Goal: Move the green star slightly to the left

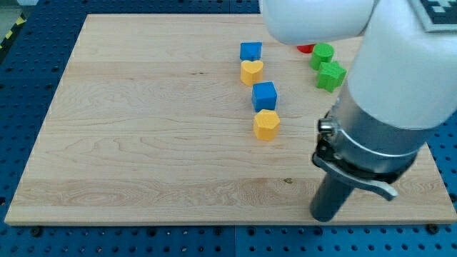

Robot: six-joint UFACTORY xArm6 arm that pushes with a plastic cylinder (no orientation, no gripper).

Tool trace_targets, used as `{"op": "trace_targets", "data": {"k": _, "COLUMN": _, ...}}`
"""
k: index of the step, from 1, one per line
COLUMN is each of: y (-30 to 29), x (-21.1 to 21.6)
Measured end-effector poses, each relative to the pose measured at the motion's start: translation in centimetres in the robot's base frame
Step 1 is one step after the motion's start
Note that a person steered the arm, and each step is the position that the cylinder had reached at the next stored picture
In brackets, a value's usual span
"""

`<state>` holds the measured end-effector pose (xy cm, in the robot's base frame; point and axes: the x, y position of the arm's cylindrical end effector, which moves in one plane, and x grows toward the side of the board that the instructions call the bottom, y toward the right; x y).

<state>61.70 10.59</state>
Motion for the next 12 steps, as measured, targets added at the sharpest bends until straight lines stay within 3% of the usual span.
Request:
{"op": "trace_targets", "data": {"k": 2, "y": -16.7, "x": -5.7}}
{"op": "trace_targets", "data": {"k": 4, "y": -16.9, "x": -5.7}}
{"op": "trace_targets", "data": {"k": 6, "y": 0.3, "x": -5.0}}
{"op": "trace_targets", "data": {"k": 8, "y": 16.6, "x": -12.2}}
{"op": "trace_targets", "data": {"k": 9, "y": 18.0, "x": -18.9}}
{"op": "trace_targets", "data": {"k": 10, "y": 18.0, "x": -22.1}}
{"op": "trace_targets", "data": {"k": 12, "y": 13.6, "x": -22.2}}
